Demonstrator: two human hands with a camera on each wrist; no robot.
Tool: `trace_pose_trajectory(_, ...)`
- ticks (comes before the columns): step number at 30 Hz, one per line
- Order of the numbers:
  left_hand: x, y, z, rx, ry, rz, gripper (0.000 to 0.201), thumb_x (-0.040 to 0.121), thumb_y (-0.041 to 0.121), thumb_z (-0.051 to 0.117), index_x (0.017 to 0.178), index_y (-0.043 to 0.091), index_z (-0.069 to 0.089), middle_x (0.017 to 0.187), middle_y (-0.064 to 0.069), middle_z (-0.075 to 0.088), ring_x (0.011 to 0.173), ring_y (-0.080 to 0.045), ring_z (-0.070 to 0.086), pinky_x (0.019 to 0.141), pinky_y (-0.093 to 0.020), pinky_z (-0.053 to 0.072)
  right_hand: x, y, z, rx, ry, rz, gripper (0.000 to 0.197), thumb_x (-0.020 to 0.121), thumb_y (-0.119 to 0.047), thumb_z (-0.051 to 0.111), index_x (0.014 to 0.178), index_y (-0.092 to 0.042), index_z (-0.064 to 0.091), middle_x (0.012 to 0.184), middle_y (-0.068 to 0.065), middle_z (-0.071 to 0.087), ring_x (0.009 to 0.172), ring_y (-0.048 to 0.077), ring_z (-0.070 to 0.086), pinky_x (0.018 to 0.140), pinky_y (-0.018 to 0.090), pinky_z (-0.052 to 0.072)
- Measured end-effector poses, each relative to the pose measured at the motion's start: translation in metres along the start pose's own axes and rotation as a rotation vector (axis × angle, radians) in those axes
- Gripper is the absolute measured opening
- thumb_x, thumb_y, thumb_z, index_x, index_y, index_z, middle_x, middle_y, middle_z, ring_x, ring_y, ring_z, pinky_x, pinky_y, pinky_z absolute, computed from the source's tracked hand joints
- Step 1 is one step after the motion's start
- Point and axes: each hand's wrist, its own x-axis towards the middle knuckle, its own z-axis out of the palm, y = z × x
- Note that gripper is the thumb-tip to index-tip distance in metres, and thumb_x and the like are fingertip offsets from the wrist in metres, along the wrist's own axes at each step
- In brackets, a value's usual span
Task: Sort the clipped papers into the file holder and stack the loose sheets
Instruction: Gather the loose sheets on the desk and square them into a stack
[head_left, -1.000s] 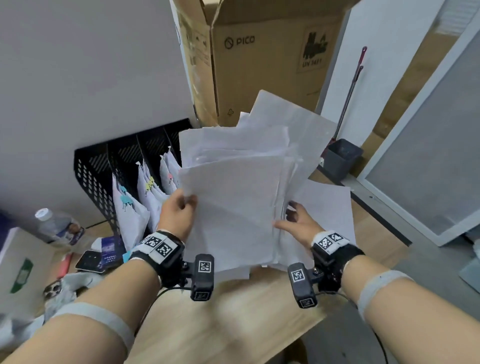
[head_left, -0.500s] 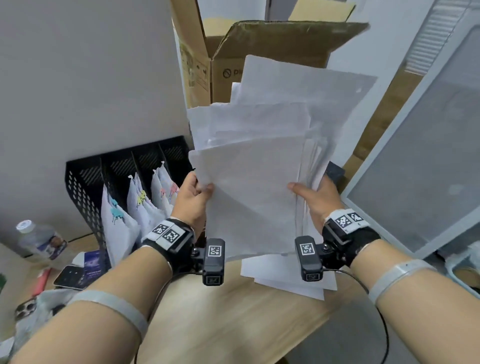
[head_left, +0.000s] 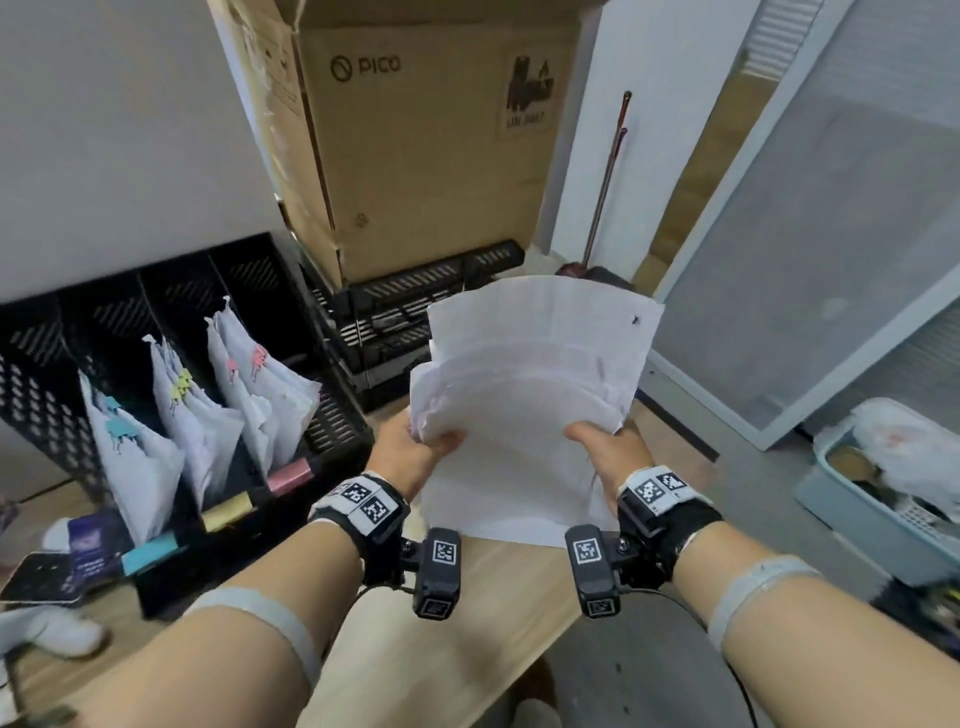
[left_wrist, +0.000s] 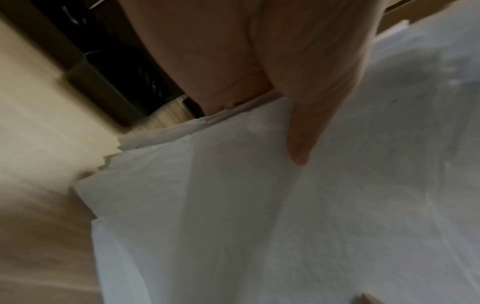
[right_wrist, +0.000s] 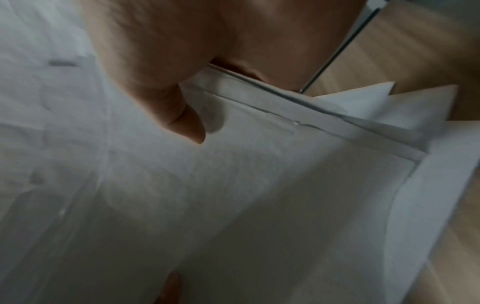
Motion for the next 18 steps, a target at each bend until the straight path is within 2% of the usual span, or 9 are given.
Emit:
trace_pose_trajectory(3, -0.002, -0.002, 0.007, 0.039, -0.038, 0.021, 0.043, 0.067, 0.023, 0.084, 0.103, 0.045, 0.074, 0.114, -0.004, 0.075, 0.109, -0.028, 0.069, 0.097, -0.052, 0.054, 0.004, 0.008, -0.004, 0.021, -0.015, -0.038, 0.047, 0.067, -0.015, 0.072, 0.112, -0.022, 0.061, 0.099, 0.0, 0.072, 0.097, 0.022, 0.067, 0.097, 0.041, 0.052)
trace_pose_trajectory(5, 0.001, -0.002, 0.008, 0.05, -0.044, 0.023, 0.043, 0.068, 0.025, 0.084, 0.105, 0.046, 0.074, 0.116, -0.003, 0.074, 0.111, -0.028, 0.068, 0.099, -0.054, 0.053, 0.008, 0.006, -0.007, 0.038, -0.011, -0.056, 0.052, 0.074, -0.005, 0.069, 0.121, -0.02, 0.052, 0.099, 0.0, 0.069, 0.096, 0.019, 0.065, 0.096, 0.039, 0.05)
trace_pose_trajectory(7, 0.005, -0.003, 0.008, 0.046, -0.042, 0.024, 0.042, 0.065, 0.031, 0.083, 0.105, 0.04, 0.075, 0.114, -0.006, 0.075, 0.11, -0.032, 0.068, 0.098, -0.057, 0.052, 0.013, 0.003, -0.011, 0.034, -0.007, -0.06, 0.047, 0.077, -0.002, 0.066, 0.115, -0.024, 0.049, 0.097, -0.001, 0.066, 0.098, 0.022, 0.064, 0.093, 0.037, 0.048)
trace_pose_trajectory(9, 0.009, 0.005, 0.012, 0.033, -0.041, 0.028, 0.04, 0.069, 0.025, 0.082, 0.109, 0.029, 0.075, 0.113, -0.007, 0.075, 0.109, -0.033, 0.068, 0.098, -0.056, 0.052, 0.016, -0.008, -0.013, 0.03, -0.01, -0.073, 0.045, 0.076, -0.003, 0.065, 0.109, -0.029, 0.05, 0.1, 0.0, 0.066, 0.102, 0.024, 0.064, 0.093, 0.037, 0.049)
trace_pose_trajectory(11, 0.014, 0.02, 0.013, -0.004, -0.048, 0.057, 0.035, 0.079, 0.005, 0.078, 0.112, 0.017, 0.074, 0.113, -0.009, 0.074, 0.106, -0.029, 0.068, 0.096, -0.048, 0.055, 0.019, -0.026, -0.016, 0.064, 0.001, -0.108, 0.05, 0.075, 0.001, 0.062, 0.117, -0.024, 0.052, 0.101, -0.001, 0.067, 0.101, 0.022, 0.064, 0.089, 0.034, 0.051)
trace_pose_trajectory(13, 0.022, 0.033, 0.009, -0.052, -0.068, 0.086, 0.036, 0.083, -0.007, 0.072, 0.117, 0.006, 0.07, 0.113, -0.011, 0.074, 0.102, -0.022, 0.068, 0.087, -0.035, 0.057, 0.022, -0.047, -0.022, 0.094, -0.014, -0.145, 0.054, 0.076, 0.002, 0.059, 0.124, -0.021, 0.052, 0.101, -0.002, 0.068, 0.096, 0.019, 0.065, 0.075, 0.023, 0.054)
trace_pose_trajectory(15, 0.027, 0.041, 0.004, -0.081, -0.111, 0.102, 0.044, 0.081, -0.005, 0.075, 0.123, 0.006, 0.067, 0.118, -0.009, 0.073, 0.105, -0.019, 0.07, 0.086, -0.029, 0.057, 0.022, -0.06, -0.026, 0.097, -0.046, -0.172, 0.052, 0.08, 0.007, 0.052, 0.123, -0.022, 0.051, 0.094, -0.006, 0.065, 0.087, 0.012, 0.062, 0.062, 0.016, 0.05)
trace_pose_trajectory(16, 0.029, 0.038, 0.002, -0.075, -0.124, 0.096, 0.048, 0.078, -0.002, 0.079, 0.123, 0.01, 0.067, 0.119, -0.007, 0.073, 0.108, -0.02, 0.069, 0.089, -0.031, 0.057, 0.023, -0.06, -0.026, 0.09, -0.06, -0.155, 0.052, 0.081, 0.009, 0.049, 0.122, -0.023, 0.051, 0.092, -0.006, 0.063, 0.085, 0.013, 0.06, 0.064, 0.019, 0.048)
trace_pose_trajectory(18, 0.028, 0.025, 0.001, 0.003, -0.135, 0.084, 0.051, 0.075, 0.006, 0.085, 0.121, 0.019, 0.068, 0.12, -0.004, 0.073, 0.112, -0.02, 0.068, 0.098, -0.039, 0.055, 0.024, -0.051, -0.023, 0.034, -0.112, -0.058, 0.053, 0.079, 0.009, 0.047, 0.12, -0.024, 0.054, 0.092, -0.006, 0.061, 0.086, 0.019, 0.054, 0.077, 0.023, 0.046)
